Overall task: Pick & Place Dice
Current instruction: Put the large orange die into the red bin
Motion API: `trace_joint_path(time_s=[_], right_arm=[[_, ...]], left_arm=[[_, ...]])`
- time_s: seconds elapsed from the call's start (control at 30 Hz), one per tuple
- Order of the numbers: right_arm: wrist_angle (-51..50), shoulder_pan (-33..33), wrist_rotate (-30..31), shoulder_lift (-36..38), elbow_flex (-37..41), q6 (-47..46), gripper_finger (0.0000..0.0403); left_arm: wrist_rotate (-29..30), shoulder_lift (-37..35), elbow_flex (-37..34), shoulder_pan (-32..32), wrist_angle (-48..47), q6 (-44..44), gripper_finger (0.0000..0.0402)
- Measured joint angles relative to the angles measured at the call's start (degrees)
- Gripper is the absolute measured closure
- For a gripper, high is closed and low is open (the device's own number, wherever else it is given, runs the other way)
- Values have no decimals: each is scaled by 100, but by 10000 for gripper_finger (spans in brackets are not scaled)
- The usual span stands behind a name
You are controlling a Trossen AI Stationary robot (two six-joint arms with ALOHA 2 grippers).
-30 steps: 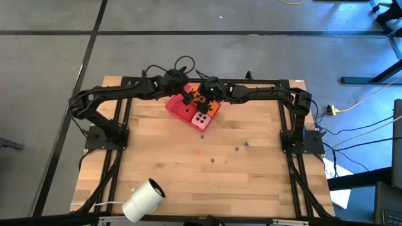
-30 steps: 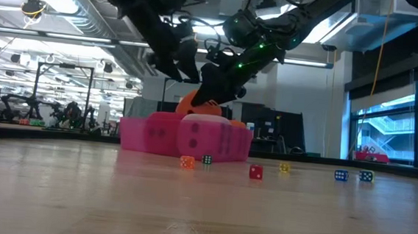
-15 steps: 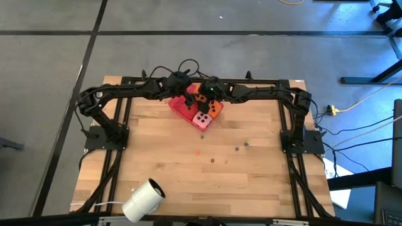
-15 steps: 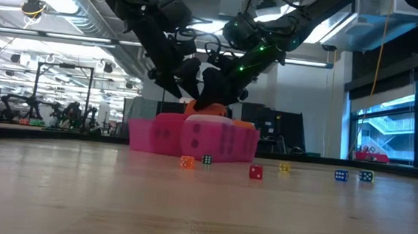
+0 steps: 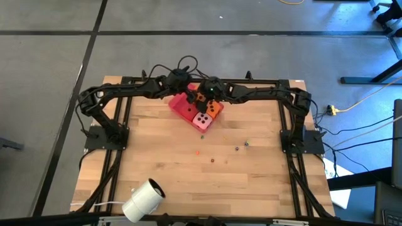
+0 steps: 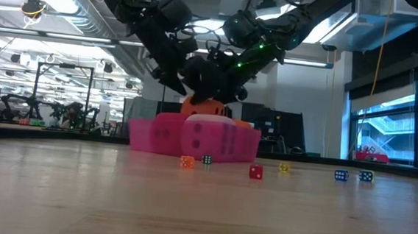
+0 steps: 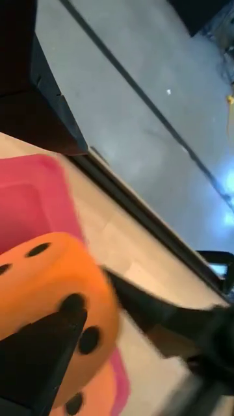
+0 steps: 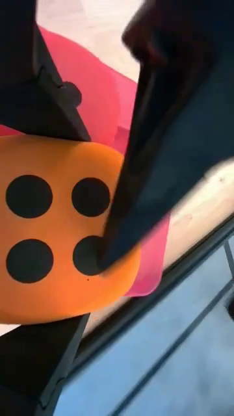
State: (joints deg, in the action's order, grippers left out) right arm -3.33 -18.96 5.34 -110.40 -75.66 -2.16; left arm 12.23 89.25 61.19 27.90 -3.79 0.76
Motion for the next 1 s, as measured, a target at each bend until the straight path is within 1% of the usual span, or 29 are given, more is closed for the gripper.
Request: trace_joint_path(time_s=[0.13, 0.37, 0.5, 0.57, 0.67, 0.73, 0.77, 0.9, 1.0], right_arm=[[-50, 0, -19, -102, 0, -293, 5], [16, -2, 3, -91, 0, -513, 5], [-128, 7, 3, -94, 9, -742, 4], [-189, 6, 41, -105, 18, -714, 4], [-318, 9, 316, -114, 18, -513, 4], [-331, 22, 533, -144, 9, -657, 4], [-331, 16, 504, -154, 9, -731, 4], [-227, -17, 0, -246, 0, -717, 4], [-225, -4, 90, -246, 0, -635, 4]], left_arm=[[41, 0, 0, 0, 85, -11, 2], [61, 32, 0, 0, -193, -9, 2], [-2, 354, 10, -4, -52, 22, 2], [-51, 541, 18, -1, 37, 27, 2], [-244, 721, 19, 2, 99, 60, 2], [-262, 756, -2, 2, 68, 46, 2], [-244, 760, -2, 2, 94, -3, 2], [-134, 624, -2, 42, 156, -25, 2], [-279, 472, 0, 44, 219, -16, 2]])
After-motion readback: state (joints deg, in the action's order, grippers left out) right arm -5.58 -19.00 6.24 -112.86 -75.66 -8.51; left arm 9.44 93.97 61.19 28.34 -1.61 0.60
